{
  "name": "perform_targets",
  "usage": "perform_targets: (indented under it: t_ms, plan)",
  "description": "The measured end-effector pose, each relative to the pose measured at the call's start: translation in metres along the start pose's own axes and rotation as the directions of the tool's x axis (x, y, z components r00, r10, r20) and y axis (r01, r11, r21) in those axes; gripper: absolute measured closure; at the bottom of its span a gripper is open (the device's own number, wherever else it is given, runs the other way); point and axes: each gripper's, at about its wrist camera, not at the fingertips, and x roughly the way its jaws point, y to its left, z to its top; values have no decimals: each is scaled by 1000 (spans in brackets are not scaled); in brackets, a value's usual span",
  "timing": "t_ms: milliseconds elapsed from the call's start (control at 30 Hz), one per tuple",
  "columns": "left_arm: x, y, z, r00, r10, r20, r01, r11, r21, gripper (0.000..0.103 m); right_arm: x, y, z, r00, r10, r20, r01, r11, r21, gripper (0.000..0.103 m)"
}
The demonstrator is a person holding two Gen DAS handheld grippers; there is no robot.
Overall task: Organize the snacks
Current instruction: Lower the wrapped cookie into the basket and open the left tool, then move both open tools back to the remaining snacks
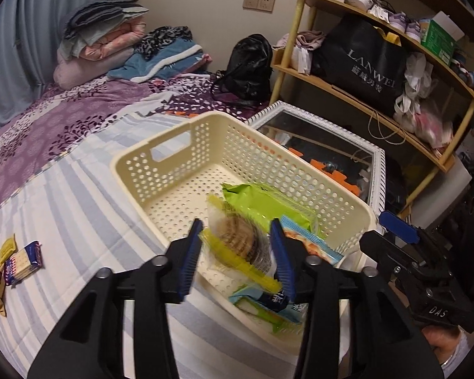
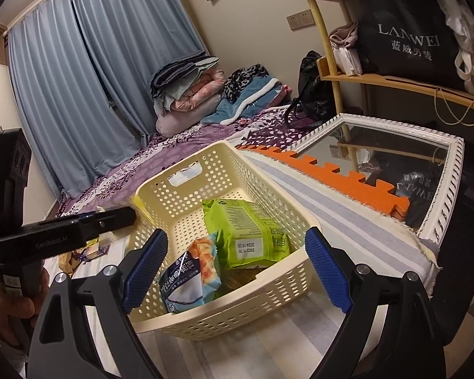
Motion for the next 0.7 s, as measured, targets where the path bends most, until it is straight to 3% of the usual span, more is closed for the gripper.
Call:
perform_targets:
  t_ms: [33, 100, 267, 500, 700]
  plan:
    - [0, 0, -1, 1000, -1, 0, 1, 1000, 1, 37, 1, -1, 0, 1000, -1, -2, 1, 1000, 2, 15]
    - [0, 0, -3, 1000, 3, 1, -3, 1000, 3, 30, 2, -1, -1, 1000, 0, -5, 0, 1000, 5, 15]
    - [-4, 13, -6, 999, 33, 1, -33, 999, -29, 27, 5, 3, -2, 1000, 7, -8, -7, 1000, 2, 15]
    - [-15, 30, -10, 994, 111, 12, -110, 992, -60, 4, 7, 12, -2, 1000, 22, -6, -22, 1000, -4, 15]
    - [-19, 42, -17, 990, 139, -5, -139, 987, -86, 4, 8, 20, -3, 999, 37, -10, -38, 999, -12, 15]
